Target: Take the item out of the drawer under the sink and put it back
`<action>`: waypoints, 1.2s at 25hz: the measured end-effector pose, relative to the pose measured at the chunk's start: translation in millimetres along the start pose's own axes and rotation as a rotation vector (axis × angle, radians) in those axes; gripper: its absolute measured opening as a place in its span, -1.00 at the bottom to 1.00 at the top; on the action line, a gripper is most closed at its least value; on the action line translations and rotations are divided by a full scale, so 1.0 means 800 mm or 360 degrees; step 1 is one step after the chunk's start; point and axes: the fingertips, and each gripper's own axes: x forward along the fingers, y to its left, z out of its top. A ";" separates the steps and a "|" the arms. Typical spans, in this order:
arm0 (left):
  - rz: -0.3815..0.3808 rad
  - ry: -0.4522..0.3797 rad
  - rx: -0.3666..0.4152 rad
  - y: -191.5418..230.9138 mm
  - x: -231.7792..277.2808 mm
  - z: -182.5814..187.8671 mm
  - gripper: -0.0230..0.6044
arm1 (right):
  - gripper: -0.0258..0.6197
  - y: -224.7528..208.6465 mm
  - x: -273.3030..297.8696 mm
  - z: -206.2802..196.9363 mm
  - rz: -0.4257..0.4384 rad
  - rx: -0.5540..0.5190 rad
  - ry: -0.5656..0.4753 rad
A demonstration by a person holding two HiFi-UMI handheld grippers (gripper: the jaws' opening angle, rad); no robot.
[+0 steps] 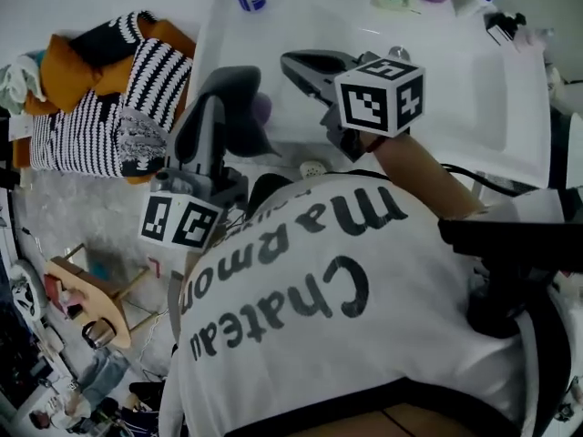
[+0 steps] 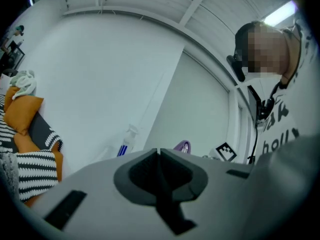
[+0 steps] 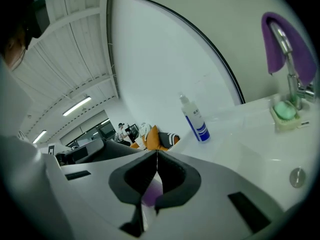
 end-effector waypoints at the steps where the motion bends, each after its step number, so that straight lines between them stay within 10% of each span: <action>1: -0.0025 0.0014 -0.0002 -0.002 0.006 -0.002 -0.85 | -0.89 -0.003 -0.003 0.000 -0.0017 0.0015 -0.0010; 21: -0.0600 0.0327 0.0015 0.054 0.099 0.015 -0.85 | -0.89 -0.052 -0.010 0.030 -0.0591 0.0260 -0.0367; 30: -0.0730 0.0673 0.0000 0.078 0.128 -0.055 -0.85 | -0.89 -0.066 -0.062 0.008 -0.0922 0.0401 -0.0481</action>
